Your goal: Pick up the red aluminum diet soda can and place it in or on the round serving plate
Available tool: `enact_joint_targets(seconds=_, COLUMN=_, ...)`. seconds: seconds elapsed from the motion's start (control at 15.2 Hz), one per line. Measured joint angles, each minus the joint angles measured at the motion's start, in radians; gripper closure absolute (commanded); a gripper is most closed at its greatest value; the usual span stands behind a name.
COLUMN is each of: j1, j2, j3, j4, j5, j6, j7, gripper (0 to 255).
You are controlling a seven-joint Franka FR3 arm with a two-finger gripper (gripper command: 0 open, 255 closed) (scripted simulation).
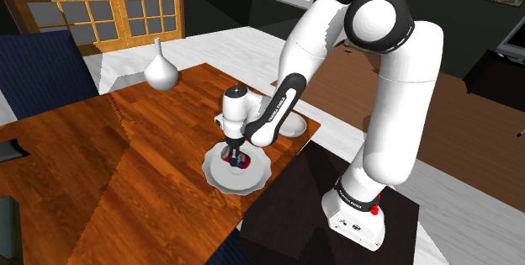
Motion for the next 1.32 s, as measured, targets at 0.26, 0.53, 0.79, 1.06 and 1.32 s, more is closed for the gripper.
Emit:
enact_joint_targets(seconds=0.26, j1=0.003, j2=0.005, j3=-0.003, j4=0.003, j5=-0.005, j6=0.004, j7=0.005, gripper=255)
enact_joint_targets(seconds=0.53, j1=0.002, j2=0.005, j3=-0.003, j4=-0.003, j5=-0.003, j6=-0.001, j7=0.006, gripper=0)
enact_joint_targets(seconds=0.79, j1=-0.003, j2=-0.01, j3=0.006, j4=-0.009, j5=0.009, j6=-0.011, j7=-0.003, gripper=0)
enact_joint_targets(seconds=1.06, j1=-0.041, j2=-0.121, j3=0.068, j4=-0.025, j5=0.108, j6=-0.098, j7=-0.081, gripper=0)
enact_joint_targets(seconds=1.32, j1=-0.041, j2=-0.135, j3=0.076, j4=-0.026, j5=0.124, j6=-0.112, j7=-0.089, gripper=0)
